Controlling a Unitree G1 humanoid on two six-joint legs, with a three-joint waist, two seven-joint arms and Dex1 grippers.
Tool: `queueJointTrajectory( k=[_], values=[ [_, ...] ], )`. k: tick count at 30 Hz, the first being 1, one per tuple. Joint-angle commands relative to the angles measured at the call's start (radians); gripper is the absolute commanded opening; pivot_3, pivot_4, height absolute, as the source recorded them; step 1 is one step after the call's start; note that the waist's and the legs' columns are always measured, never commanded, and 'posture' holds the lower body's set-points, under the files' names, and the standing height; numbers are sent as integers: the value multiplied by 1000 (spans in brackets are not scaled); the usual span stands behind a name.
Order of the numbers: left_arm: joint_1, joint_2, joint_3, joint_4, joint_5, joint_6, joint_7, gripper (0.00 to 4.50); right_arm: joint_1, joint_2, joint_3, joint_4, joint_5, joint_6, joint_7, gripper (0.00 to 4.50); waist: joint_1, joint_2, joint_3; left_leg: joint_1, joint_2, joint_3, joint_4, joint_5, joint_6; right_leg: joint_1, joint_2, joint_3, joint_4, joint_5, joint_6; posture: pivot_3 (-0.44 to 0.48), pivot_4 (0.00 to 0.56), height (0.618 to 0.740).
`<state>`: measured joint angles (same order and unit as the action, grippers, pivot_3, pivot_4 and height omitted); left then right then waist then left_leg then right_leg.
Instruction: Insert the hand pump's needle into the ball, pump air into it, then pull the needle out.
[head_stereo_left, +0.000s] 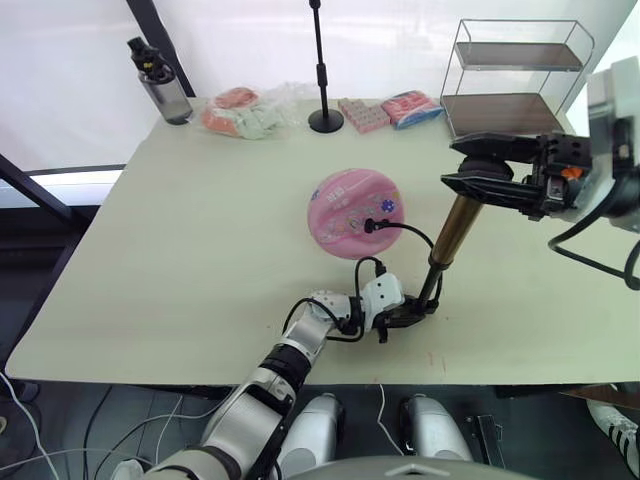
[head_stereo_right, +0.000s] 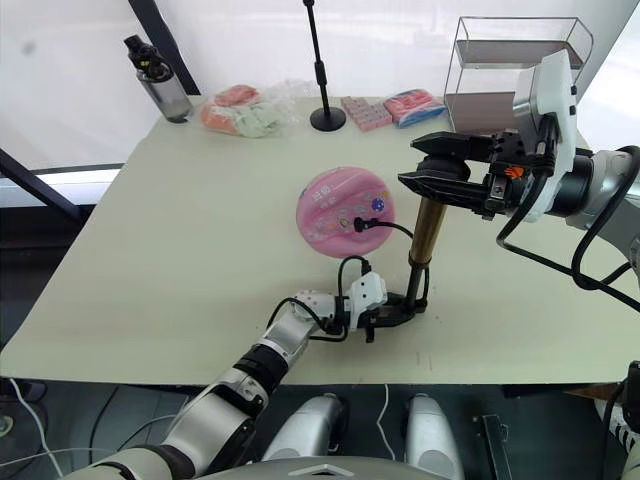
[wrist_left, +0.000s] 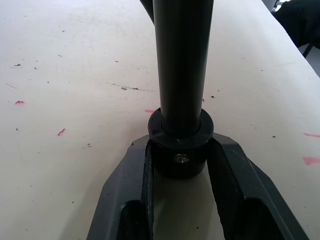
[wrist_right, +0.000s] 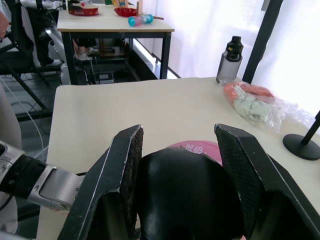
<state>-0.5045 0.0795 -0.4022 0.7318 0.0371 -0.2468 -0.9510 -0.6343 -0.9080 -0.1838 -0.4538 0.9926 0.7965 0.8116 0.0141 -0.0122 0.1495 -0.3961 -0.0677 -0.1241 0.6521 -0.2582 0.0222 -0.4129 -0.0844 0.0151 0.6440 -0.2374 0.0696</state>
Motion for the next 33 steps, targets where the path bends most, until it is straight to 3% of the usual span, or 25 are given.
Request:
queueJointTrajectory(
  k=[1, 7, 14, 27, 33],
  values=[
    [19, 5, -20, 70, 43, 1, 8, 1067, 16, -11, -76, -52, -16, -49, -4, 1857, 1, 0, 0, 0, 0, 0, 0, 0, 1, 0, 0, 0, 0, 0, 0, 0, 150, 740],
    [15, -4, -13, 94, 49, -14, 16, 1067, 169, 22, -25, -86, -125, -130, 16, 1857, 1, 0, -1, 3, -1, 0, 0, -1, 2, 3, -1, 0, 0, 1, 1, 0, 150, 740],
    [22, 3, -9, 101, 52, -31, 8, 1067, 368, 81, 50, -56, -287, -294, 44, 1857, -4, -2, -2, 17, 0, 1, -1, -2, 3, 17, 1, 0, -2, 0, 2, 0, 150, 740],
    [25, 11, 2, 102, 51, -65, 9, 1067, 553, 268, 262, 109, -558, -563, 57, 1857, -6, -2, -5, 18, 1, 0, -1, -2, 3, 18, 3, 1, -2, 0, 2, 0, 150, 740],
    [27, 11, 10, 105, 59, -74, 24, 1067, 570, 318, 295, 171, -623, -610, 34, 1857, -15, -1, -8, 19, 1, 1, -1, -2, 3, 18, 3, 1, -2, 0, 2, 0, 150, 740]
  ],
)
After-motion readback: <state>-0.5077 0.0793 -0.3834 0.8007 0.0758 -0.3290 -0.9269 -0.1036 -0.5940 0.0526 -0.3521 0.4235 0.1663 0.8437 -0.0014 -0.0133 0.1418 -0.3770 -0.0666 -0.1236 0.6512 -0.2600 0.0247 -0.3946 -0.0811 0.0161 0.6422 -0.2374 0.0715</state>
